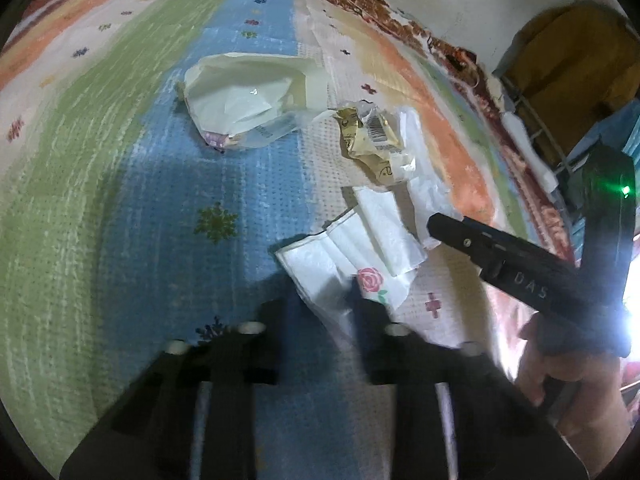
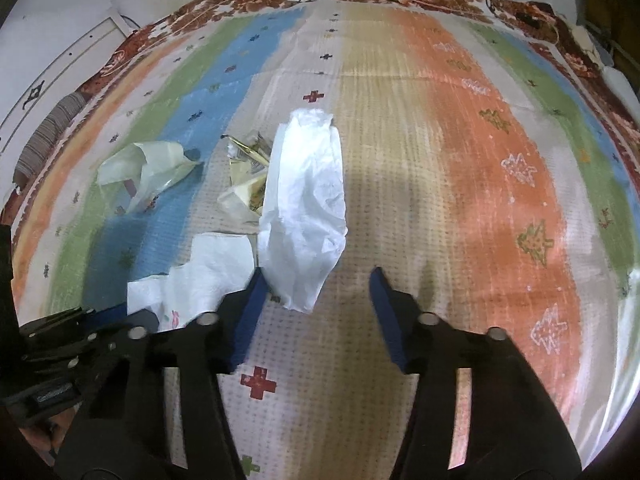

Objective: Collect trash
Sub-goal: 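Grasp a white tissue with the left tool while the right tool grasps another tissue, then carry both white tissues in the tools toward the bin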

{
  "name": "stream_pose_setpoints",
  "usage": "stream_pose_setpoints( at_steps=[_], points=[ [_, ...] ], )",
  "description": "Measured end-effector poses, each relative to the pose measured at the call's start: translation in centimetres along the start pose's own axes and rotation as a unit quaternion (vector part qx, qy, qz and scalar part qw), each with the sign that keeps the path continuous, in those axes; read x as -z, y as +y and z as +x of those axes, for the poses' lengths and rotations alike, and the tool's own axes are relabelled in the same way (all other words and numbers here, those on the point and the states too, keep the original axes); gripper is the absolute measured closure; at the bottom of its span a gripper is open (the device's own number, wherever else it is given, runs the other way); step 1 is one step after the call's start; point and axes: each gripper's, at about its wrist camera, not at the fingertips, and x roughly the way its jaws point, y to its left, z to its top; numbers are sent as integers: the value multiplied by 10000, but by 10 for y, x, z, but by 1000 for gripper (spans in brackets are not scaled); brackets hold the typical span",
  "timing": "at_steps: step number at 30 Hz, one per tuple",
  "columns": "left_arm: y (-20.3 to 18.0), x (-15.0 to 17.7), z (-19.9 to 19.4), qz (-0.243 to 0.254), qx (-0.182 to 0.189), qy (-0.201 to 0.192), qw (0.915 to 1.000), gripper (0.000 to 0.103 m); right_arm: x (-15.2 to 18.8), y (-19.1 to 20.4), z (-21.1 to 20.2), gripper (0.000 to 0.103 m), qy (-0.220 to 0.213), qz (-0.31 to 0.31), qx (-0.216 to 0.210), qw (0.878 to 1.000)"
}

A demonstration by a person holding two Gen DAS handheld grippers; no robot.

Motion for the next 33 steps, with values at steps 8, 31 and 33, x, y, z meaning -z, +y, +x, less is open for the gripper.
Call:
stream_pose_setpoints(
  at_steps=[8, 31, 33],
  points=[
    [-1, -1, -13, -31, -161, -121, 9998, 101, 0, 6, -13, 100, -123, -212, -21, 9997],
    [-56, 12, -112, 517, -461, -496, 9964, 102, 33, 30, -104, 102, -377, -540, -29, 9978],
    [-58, 14, -119, 535, -451, -506, 9963, 102, 36, 33, -110, 102, -409, -589, -27, 9974]
  ],
)
